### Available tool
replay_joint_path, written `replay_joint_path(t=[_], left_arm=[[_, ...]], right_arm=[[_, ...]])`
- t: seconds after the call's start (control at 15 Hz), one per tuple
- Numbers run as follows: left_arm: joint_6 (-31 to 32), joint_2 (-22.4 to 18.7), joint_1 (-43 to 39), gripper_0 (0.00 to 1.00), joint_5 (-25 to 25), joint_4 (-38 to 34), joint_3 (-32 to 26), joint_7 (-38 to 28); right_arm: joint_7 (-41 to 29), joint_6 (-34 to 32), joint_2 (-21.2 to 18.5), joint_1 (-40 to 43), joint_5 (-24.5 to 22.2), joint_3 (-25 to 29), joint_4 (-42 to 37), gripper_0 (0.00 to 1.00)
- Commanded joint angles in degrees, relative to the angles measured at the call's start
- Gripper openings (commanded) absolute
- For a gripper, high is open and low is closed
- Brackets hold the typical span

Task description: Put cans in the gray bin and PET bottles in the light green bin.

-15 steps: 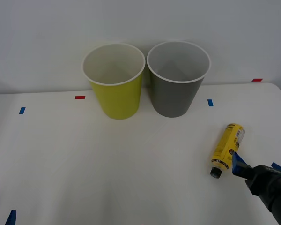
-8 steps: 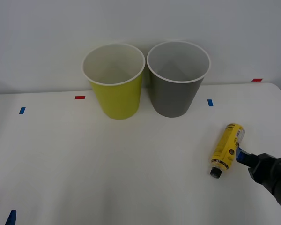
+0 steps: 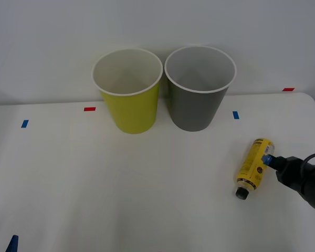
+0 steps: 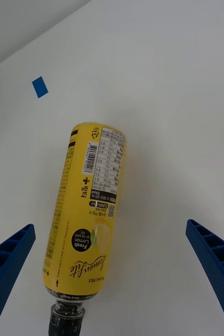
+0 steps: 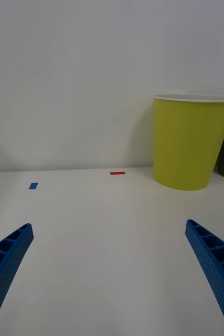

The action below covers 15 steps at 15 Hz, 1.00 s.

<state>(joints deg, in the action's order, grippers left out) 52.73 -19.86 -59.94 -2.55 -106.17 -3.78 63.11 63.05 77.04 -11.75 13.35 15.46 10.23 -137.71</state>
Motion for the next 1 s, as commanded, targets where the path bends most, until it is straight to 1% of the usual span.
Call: replay_joint_path(t=[0.07, 0.33, 0.47, 0.53, 0.73, 1.0], left_arm=[[0.0, 0.0, 0.0, 1.00, 0.0, 0.0, 0.0, 0.0], [0.0, 0.0, 0.0, 1.00, 0.0, 0.0, 0.0, 0.0], [0.0, 0.0, 0.0, 1.00, 0.0, 0.0, 0.0, 0.0], [0.0, 0.0, 0.0, 1.00, 0.0, 0.0, 0.0, 0.0], [0.0, 0.0, 0.0, 1.00, 0.0, 0.0, 0.0, 0.0], [0.0, 0.0, 0.0, 1.00, 0.0, 0.0, 0.0, 0.0]], right_arm=[[-0.2, 3.1, 0.4, -2.7, 1.1, 1.7, 1.7, 1.00], [-0.6, 3.2, 0.1, -7.8, 3.7, 3.9, 8.2, 1.00], [-1.2, 3.4, -0.6, -10.1, 7.7, 5.6, 10.9, 1.00], [-1.4, 5.5, -1.4, -11.9, 10.0, 6.6, 12.4, 1.00], [-2.3, 10.9, -3.4, -15.6, 11.2, 6.6, 14.2, 1.00], [-3.4, 10.9, -8.4, -20.9, 13.8, 5.4, 22.8, 1.00]])
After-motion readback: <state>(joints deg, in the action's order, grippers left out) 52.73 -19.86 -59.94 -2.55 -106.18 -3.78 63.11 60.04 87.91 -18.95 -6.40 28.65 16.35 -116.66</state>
